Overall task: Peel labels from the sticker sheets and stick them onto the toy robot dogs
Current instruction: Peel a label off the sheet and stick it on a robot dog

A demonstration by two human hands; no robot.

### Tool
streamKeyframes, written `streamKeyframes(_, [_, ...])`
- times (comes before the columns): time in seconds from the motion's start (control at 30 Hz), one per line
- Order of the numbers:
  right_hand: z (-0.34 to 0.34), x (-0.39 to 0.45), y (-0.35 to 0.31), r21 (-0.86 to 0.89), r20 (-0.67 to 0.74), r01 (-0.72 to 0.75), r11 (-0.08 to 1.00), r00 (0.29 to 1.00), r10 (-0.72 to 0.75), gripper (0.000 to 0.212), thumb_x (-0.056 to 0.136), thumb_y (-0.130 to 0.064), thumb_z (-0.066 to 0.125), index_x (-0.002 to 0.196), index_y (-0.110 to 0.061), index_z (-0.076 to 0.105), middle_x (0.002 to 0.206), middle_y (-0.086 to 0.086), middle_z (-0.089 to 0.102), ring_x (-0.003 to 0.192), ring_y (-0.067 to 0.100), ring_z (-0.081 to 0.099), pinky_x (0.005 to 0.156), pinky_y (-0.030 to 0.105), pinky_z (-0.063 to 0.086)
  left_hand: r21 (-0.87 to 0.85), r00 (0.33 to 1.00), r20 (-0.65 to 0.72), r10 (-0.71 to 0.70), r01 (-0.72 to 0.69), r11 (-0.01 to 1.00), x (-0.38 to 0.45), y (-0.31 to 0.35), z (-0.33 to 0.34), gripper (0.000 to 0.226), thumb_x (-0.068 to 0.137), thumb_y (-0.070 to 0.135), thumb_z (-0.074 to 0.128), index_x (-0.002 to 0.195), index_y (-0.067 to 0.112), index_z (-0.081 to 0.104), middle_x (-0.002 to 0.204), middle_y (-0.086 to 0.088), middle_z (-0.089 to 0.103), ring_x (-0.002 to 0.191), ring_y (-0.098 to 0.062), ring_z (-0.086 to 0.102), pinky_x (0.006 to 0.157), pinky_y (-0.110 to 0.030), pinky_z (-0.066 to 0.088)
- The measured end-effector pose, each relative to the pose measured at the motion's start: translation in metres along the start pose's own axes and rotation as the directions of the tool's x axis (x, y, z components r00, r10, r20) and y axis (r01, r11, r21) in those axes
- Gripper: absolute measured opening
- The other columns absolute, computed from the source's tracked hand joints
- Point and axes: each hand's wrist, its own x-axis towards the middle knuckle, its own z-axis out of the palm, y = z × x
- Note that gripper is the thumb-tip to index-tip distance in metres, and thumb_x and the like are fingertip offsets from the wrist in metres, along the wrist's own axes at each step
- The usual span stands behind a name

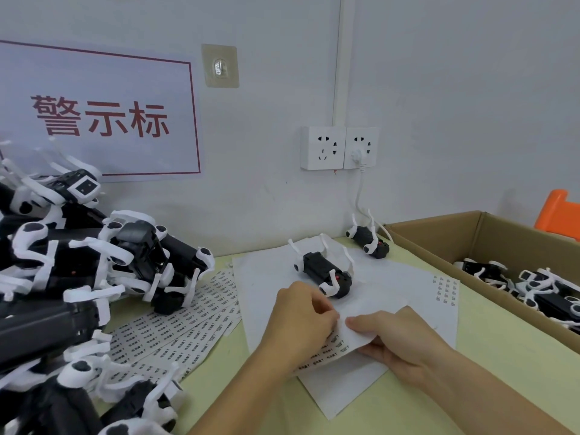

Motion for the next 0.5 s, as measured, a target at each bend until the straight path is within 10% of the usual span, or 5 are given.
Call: streamKeyframes(0.5, [0.005, -0.003, 0.009, -0.242, -0.096, 0.062, 0.968, 0.992, -0.088, 0.037, 0.079, 0.0, 0.075, 0.112, 0.006, 0.061, 0.1, 0.024, 0.072, 0.084, 0.039, 0.074, 0.084, 0.057, 0.058, 0.056, 0.994, -0.091, -0.063, 0.068, 0.996, -0.009, 0.006, 0.015, 0.017, 0.088, 0.014, 0.064, 0.075, 0.009, 0.074, 0.079, -0.003, 0.07, 0.073, -0.016, 0.068, 0.068, -0.036, 0.06])
